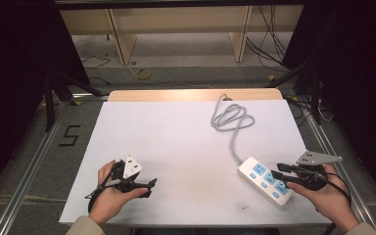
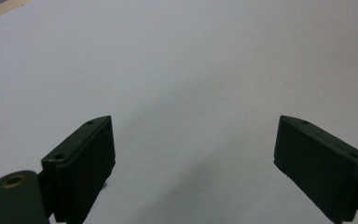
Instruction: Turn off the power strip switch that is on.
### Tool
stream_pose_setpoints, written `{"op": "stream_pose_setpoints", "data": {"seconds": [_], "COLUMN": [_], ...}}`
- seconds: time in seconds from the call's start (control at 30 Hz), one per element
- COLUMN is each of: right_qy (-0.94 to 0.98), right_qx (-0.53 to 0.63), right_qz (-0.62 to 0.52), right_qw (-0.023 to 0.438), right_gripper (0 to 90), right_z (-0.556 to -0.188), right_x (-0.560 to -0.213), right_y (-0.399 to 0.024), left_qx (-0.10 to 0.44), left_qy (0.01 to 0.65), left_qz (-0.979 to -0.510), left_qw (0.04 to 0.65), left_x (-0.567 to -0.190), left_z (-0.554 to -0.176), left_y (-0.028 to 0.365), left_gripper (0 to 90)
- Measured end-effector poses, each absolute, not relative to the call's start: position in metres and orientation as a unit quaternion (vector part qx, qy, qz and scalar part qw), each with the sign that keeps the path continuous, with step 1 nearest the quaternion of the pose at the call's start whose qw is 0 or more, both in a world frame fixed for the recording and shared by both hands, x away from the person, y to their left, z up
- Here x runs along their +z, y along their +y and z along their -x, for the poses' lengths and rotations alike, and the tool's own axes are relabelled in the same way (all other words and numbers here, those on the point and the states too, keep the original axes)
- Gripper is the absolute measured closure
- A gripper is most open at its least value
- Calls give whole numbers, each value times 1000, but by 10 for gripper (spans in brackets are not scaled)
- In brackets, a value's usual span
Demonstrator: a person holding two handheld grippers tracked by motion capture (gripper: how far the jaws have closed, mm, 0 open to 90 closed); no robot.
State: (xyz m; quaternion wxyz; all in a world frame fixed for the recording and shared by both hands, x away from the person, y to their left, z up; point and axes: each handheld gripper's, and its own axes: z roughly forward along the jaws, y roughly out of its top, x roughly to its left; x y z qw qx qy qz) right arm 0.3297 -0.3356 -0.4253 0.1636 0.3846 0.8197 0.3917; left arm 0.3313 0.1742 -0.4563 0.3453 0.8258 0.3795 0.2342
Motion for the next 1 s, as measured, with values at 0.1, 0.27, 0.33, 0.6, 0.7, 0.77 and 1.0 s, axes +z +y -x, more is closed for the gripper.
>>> {"op": "stream_pose_setpoints", "data": {"seconds": [0.1, 0.27, 0.33, 0.6, 0.7, 0.77, 1.0], "right_qy": [827, 834, 836, 841, 845, 848, 855], "right_qx": [384, 372, 367, 357, 351, 343, 330], "right_qz": [-375, -368, -369, -372, -375, -379, -382], "right_qw": [167, 174, 175, 163, 150, 137, 121], "right_gripper": [712, 840, 882, 900, 900, 900, 900], "right_z": [-330, -332, -332, -335, -336, -338, -342], "right_x": [-423, -418, -416, -412, -411, -411, -412], "right_y": [-333, -329, -327, -326, -324, -321, -315], "left_qx": [234, 235, 235, 232, 233, 233, 234], "left_qy": [379, 379, 380, 384, 383, 383, 383], "left_qz": [-825, -825, -824, -819, -821, -820, -821], "left_qw": [347, 348, 348, 357, 354, 355, 353], "left_x": [-456, -455, -455, -454, -455, -454, -455], "left_z": [-332, -332, -332, -333, -333, -333, -334], "left_y": [173, 173, 173, 171, 171, 171, 170], "left_gripper": [129, 138, 140, 149, 149, 149, 151]}}
